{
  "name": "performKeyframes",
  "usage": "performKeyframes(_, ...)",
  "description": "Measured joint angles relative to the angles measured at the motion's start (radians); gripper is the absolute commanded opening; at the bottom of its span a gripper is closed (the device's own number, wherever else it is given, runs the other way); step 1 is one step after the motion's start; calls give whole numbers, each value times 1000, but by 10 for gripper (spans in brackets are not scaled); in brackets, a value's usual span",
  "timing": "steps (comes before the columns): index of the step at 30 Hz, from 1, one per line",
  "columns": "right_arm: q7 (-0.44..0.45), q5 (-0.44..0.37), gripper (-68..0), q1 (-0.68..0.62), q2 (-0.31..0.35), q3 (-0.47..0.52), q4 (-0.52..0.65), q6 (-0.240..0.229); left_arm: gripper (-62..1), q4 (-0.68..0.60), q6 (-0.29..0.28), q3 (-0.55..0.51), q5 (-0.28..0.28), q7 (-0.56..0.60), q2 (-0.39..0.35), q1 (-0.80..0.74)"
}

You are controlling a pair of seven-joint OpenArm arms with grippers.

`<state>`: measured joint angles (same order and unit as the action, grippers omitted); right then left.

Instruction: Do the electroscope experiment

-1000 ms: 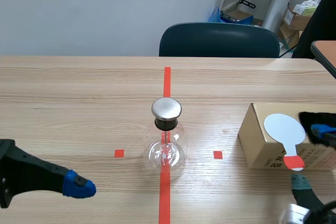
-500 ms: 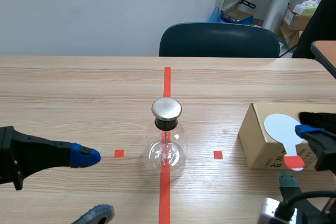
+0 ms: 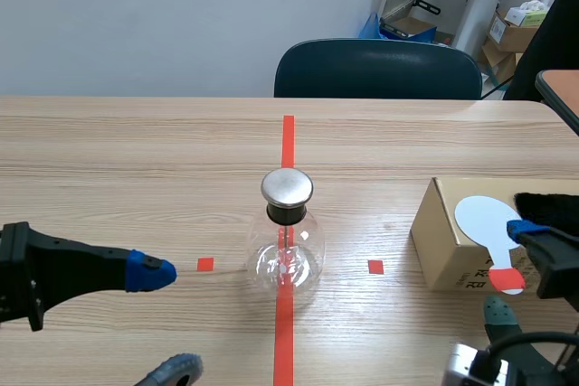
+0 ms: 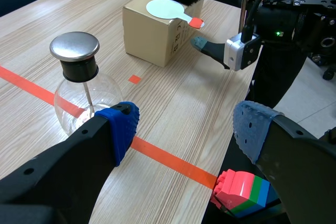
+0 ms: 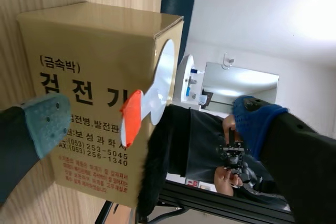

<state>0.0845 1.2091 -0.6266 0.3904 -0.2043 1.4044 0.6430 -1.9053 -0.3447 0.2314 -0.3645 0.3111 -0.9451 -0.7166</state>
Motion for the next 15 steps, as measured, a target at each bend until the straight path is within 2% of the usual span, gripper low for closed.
performKeyframes(4, 0, 0, -378, 0, 0, 0, 0, 0, -204, 0, -3, 0, 0, 0, -3, 0)
performKeyframes(11, 0, 0, -654, 0, 0, 0, 0, 0, -204, 0, -3, 0, -3, 16, -3, 0)
performKeyframes(15, 0, 0, -669, 0, 0, 0, 0, 0, -204, 0, -3, 0, -3, 16, -3, 0)
